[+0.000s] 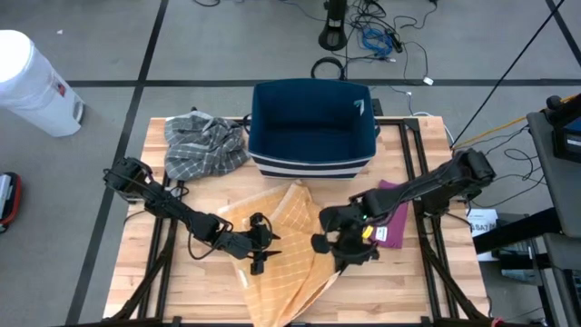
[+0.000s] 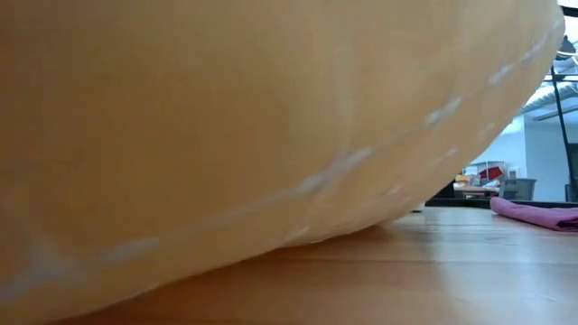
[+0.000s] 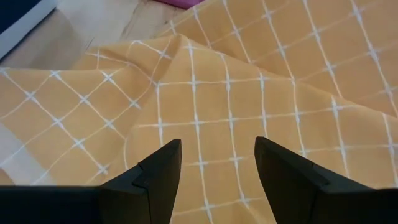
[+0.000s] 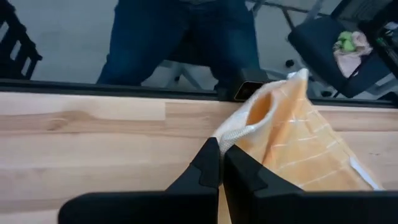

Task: Fold towel
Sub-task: Fold the yellow towel

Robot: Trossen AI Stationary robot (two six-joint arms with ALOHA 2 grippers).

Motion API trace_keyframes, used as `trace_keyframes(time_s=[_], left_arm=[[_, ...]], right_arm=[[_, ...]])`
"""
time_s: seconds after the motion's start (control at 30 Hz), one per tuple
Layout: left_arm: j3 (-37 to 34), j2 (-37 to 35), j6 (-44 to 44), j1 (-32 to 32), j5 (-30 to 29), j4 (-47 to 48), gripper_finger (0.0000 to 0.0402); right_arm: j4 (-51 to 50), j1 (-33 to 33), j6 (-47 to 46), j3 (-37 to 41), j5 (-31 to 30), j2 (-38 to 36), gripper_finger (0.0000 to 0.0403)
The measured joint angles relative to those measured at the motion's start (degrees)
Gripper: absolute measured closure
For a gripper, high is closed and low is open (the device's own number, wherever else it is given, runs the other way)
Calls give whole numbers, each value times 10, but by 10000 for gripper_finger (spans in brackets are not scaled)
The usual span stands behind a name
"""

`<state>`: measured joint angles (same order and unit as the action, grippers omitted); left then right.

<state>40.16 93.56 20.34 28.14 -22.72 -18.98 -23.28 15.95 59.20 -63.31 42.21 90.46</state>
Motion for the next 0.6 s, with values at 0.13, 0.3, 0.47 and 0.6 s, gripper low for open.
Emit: trace_keyframes(time_s=[0.13, 0.3, 0.47, 0.6], left_arm=[[0, 0, 0, -1, 0, 0, 191], [0, 0, 1, 1, 0, -6, 191], [0, 0, 1, 8, 0, -14, 191], [0, 0, 1, 7, 0, -15, 191]], right_arm=[[39, -13, -30, 26, 2, -16, 403], [91, -38, -108, 54, -1, -18, 403], [191, -44, -216, 91, -82, -26, 403], [242, -48, -264, 125, -110, -61, 403]])
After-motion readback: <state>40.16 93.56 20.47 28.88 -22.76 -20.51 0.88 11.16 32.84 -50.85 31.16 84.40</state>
